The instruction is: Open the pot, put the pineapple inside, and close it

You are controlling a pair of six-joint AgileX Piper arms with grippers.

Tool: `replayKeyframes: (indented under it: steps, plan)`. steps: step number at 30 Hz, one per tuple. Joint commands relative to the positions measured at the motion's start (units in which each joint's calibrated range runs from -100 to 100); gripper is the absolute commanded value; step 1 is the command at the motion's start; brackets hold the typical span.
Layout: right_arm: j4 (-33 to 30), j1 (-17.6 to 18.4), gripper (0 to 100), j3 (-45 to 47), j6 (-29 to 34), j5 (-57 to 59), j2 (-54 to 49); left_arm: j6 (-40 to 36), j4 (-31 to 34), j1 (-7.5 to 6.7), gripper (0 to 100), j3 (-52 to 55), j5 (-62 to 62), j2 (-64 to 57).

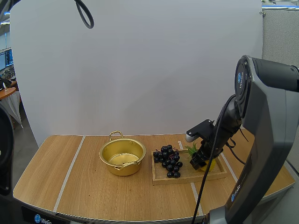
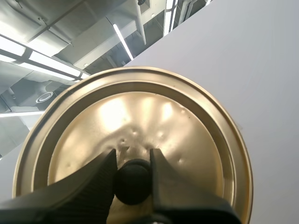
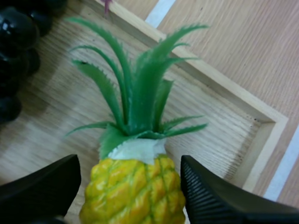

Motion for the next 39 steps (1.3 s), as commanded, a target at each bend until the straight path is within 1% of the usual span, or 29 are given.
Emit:
replayKeyframes:
  steps: [1, 9, 12, 13, 14, 16, 21, 24, 28, 33, 37, 39]
  plan:
    - [0.4, 0.1, 100, -0.4, 0.1, -2.9, 1.6, -0.4, 0.1, -0.24, 0, -0.5, -1.9, -0.4]
    - [0.2, 0.1, 100, -0.4, 0.1, -4.9, 1.6, -0.4, 0.1, -0.24, 0, -0.5, -1.9, -0.4]
    - [0.5, 0.1, 62, -0.4, 0.1, -1.9, 1.5, -0.4, 0.1, -0.24, 0, -0.5, -1.9, -0.4]
    - [0.7, 0.1, 43, -0.4, 0.1, -0.7, 1.5, -0.4, 0.1, -0.24, 0, -0.5, -1.9, -0.4]
    - [0.7, 0.1, 31, -0.4, 0.1, -0.1, 1.1, -0.4, 0.1, -0.24, 0, -0.5, -1.9, -0.4]
    - [0.9, 0.1, 1, -0.4, 0.1, 1.7, 0.2, -0.4, 0.1, -0.24, 0, -0.5, -1.9, -0.4]
    - [1.3, 0.1, 0, -0.4, 0.1, 2.4, -5.2, -0.4, 0.1, -0.24, 0, -0.5, -1.9, -0.4]
    - [4.1, 0.3, 0, -0.4, 0.0, 3.6, -11.1, -0.4, 0.1, -0.24, 0, -0.5, -1.9, -0.4]
    - [6.1, 2.2, 0, -0.4, 0.0, 5.1, -20.1, -0.4, 0.1, -0.24, 0, -0.5, -1.9, -0.4]
    - [10.9, 7.8, 0, -0.4, 0.1, 5.2, -30.8, -0.4, 0.1, -0.24, 0, -0.5, -1.9, -0.4]
    - [15.5, 13.4, 0, -0.4, 0.7, 5.4, -35.2, -0.4, 0.1, -0.24, 0, -0.5, -1.9, -0.4]
    - [16.2, 16.3, 0, -0.8, 2.8, 5.4, -35.7, -0.4, 0.1, -0.24, 0, -0.5, -1.9, -0.4]
